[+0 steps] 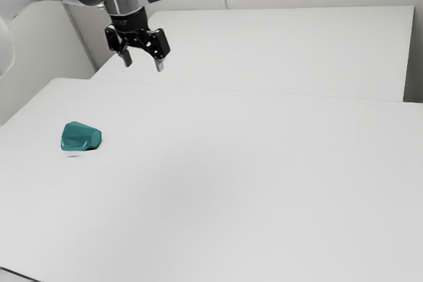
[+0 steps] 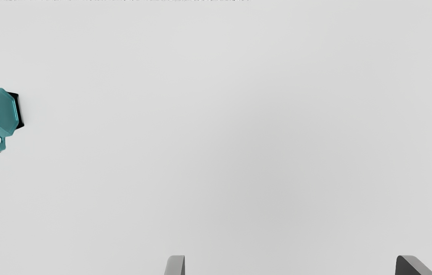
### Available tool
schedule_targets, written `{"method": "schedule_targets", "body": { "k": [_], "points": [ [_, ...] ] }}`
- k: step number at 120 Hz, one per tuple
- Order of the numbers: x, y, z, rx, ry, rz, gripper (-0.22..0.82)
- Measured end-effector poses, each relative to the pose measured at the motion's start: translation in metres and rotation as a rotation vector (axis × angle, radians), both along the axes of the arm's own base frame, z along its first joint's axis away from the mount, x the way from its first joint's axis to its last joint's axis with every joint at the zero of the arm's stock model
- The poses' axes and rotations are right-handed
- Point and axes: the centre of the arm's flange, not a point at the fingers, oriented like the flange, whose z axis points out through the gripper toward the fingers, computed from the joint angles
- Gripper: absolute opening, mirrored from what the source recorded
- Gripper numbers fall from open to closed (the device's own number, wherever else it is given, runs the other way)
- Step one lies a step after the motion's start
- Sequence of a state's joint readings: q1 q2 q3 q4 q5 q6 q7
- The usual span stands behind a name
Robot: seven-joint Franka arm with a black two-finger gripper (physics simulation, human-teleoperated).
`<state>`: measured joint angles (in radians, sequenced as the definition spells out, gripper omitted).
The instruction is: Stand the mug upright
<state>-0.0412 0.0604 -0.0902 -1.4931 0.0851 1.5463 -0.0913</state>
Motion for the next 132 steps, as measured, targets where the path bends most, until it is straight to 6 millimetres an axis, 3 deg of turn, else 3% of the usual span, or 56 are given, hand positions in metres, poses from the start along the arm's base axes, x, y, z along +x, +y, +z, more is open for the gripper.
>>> {"method": "schedule_targets", "body": {
  "k": [32, 61, 99, 119, 132],
  "points": [
    [0.000, 0.006, -0.003, 0.002, 0.004, 0.012, 0.60],
    [-0.004, 0.028, -0.027, 0.003, 0.026, 0.052, 0.60],
    [-0.014, 0.060, -0.089, -0.053, 0.083, 0.130, 0.60],
    [-0.009, 0.076, -0.112, -0.136, 0.092, 0.098, 0.60],
    [-0.001, 0.108, -0.124, -0.185, 0.071, 0.045, 0.60]
  ]
}}
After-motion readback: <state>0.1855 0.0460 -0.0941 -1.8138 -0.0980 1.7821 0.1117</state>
